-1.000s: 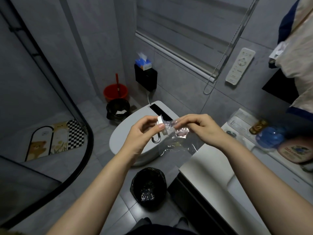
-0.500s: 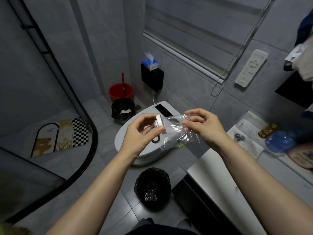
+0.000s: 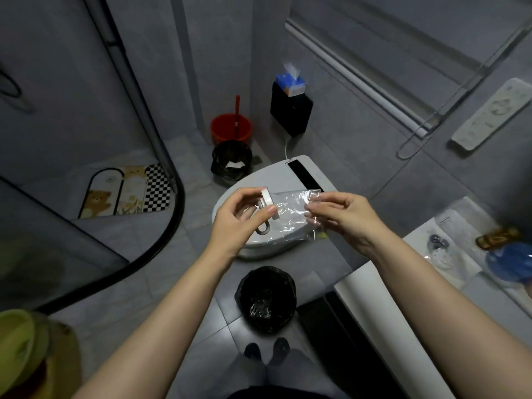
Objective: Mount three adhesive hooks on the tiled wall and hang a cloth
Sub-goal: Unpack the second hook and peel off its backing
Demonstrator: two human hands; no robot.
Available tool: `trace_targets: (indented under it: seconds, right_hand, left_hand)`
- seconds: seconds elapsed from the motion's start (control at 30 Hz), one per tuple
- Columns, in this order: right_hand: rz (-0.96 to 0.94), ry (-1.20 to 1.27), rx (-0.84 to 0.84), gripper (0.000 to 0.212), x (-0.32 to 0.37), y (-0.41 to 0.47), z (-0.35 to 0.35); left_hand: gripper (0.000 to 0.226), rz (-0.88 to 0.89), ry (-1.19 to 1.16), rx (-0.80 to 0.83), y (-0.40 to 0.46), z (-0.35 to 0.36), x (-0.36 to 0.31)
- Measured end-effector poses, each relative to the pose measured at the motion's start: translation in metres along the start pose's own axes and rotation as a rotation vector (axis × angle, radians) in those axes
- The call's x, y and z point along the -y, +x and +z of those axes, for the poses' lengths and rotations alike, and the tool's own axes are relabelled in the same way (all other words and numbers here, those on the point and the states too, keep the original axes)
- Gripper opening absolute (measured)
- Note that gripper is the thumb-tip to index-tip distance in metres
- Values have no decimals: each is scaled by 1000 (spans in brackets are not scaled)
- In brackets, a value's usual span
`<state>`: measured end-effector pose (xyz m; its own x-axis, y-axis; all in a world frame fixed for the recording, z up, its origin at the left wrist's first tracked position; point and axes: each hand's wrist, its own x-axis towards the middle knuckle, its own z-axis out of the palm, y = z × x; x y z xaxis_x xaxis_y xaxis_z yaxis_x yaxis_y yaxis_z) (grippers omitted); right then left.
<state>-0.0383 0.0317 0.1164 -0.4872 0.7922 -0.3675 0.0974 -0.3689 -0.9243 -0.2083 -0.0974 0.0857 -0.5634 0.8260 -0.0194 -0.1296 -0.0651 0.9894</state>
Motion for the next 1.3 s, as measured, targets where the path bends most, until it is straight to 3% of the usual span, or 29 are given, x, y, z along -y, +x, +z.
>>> trace_targets:
  seconds: [0.2,0.37,0.67,0.87,1.13,1.3]
  right_hand:
    - [-26,-176,-43,14,-28,30,5]
    - [113,-156,-83,12,-68,66,10]
    - [478,-118,-184,18,-173,119,3]
    - [701,-93,-269,19,-247,138,-7]
    - [673,-298,-371,19,-320,157,-13]
    - [665,-426,-380,17,-360,169,-16]
  left_hand:
    - [35,-71,-5,-152,-3,-19,23]
    - [33,-170,-45,-309,-4,-34,57]
    - [14,-557,-359,-330,0,-42,147]
    - [8,-736,-418,-323,2,-43,201]
    - [21,-834,-329,-341,-4,-57,278]
    - [13,-892,-339,-351,-5,-61,317]
